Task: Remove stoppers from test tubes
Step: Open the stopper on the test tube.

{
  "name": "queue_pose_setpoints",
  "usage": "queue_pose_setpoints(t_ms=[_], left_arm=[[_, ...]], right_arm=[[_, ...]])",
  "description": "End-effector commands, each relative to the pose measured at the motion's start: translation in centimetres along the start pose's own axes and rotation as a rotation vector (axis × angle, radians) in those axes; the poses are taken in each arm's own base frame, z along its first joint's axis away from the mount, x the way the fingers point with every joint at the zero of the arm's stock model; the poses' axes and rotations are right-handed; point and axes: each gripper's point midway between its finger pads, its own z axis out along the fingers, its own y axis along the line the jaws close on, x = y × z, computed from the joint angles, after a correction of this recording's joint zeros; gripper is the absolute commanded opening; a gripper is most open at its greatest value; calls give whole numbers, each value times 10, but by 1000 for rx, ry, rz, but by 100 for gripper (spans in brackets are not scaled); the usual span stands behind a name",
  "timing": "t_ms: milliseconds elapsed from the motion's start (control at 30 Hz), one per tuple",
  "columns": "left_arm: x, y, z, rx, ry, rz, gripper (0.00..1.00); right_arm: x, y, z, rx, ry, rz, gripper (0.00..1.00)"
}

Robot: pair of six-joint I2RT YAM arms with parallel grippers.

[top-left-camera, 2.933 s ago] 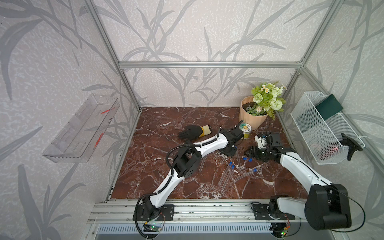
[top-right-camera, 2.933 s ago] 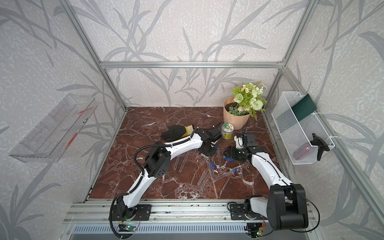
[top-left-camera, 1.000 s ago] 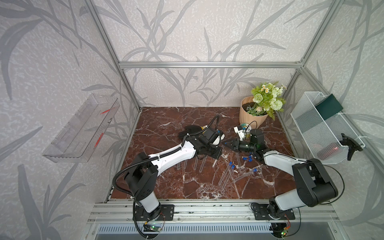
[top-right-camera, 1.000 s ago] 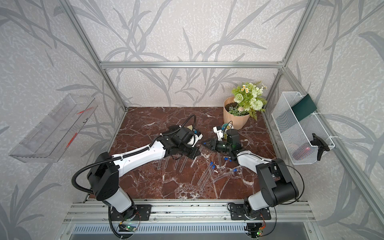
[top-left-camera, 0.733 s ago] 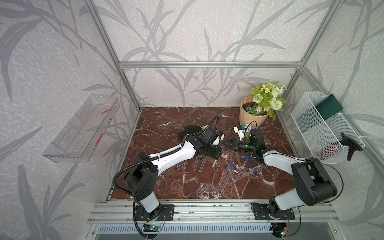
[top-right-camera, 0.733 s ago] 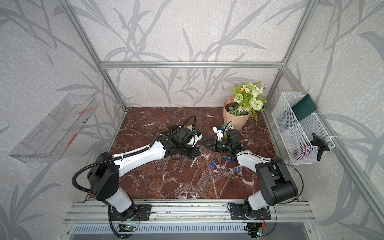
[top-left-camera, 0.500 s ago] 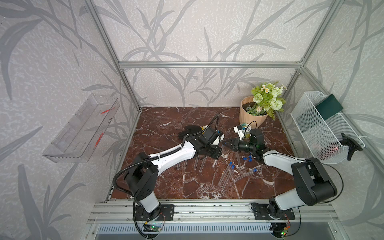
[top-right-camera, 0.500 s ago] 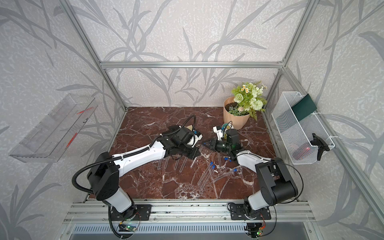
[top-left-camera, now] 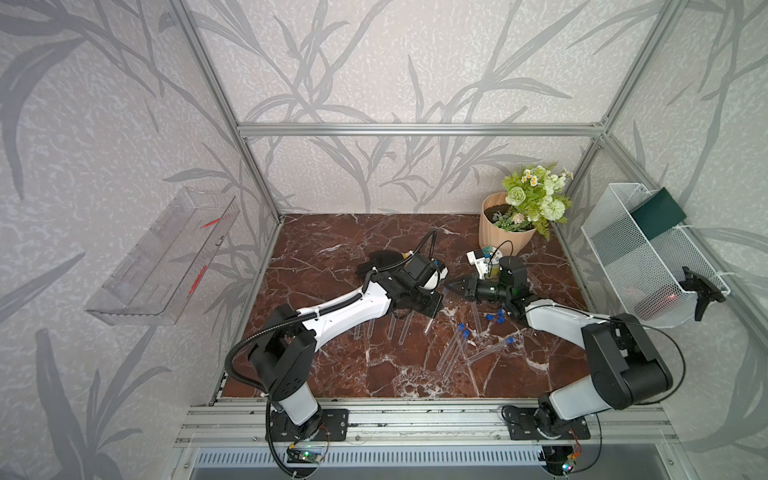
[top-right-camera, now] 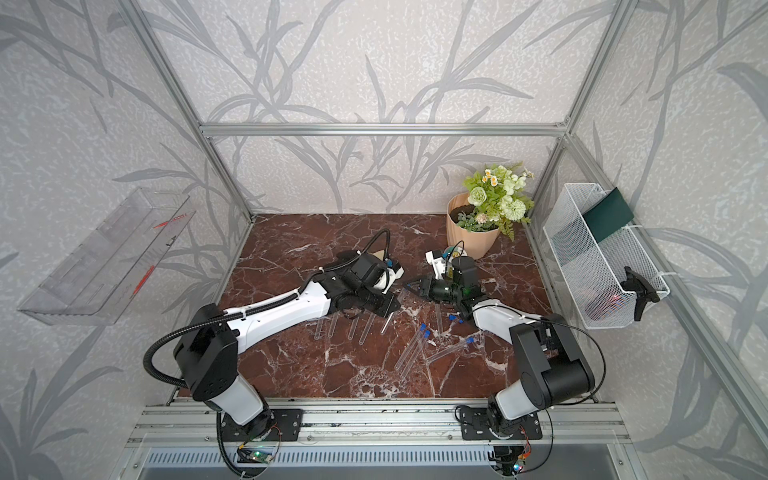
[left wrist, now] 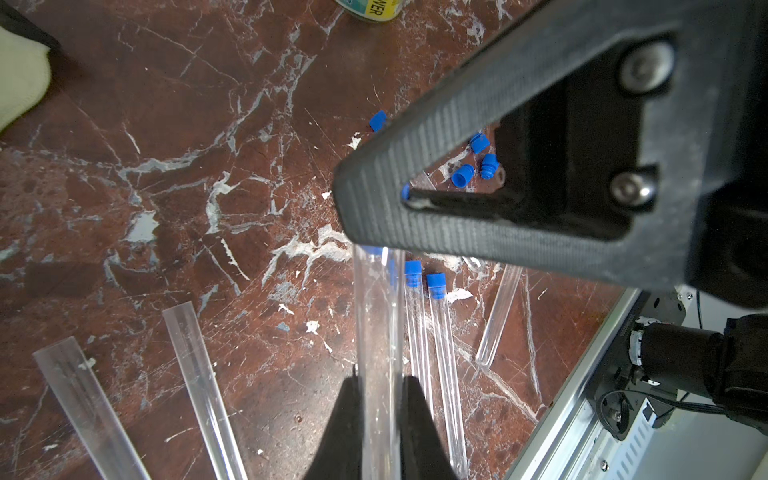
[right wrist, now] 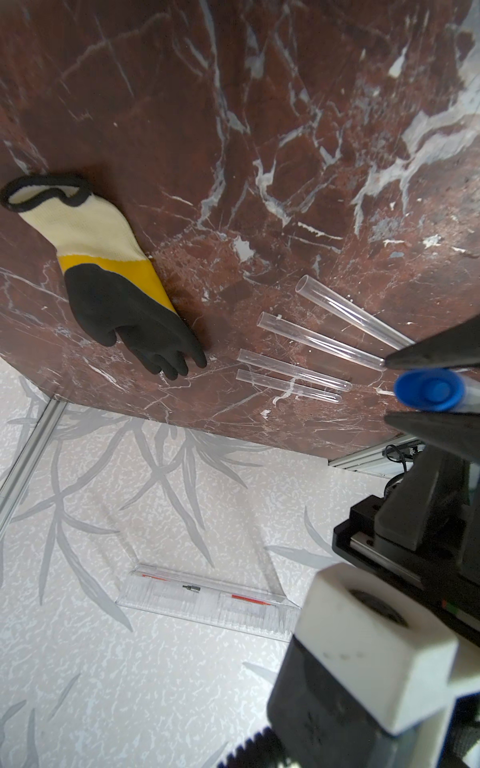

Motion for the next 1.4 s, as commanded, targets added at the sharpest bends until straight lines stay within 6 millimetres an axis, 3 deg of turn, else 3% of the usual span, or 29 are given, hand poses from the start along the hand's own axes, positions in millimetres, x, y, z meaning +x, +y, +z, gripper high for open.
queue_pose_setpoints(t_ms=[0, 1367], left_arm=[[-1, -2, -10, 13, -18, 4, 1], [21, 10, -9, -10, 37, -5, 0]], right_arm=[[-11, 6, 4, -9, -22, -34, 10], [-49, 10, 10, 25, -53, -56, 10]])
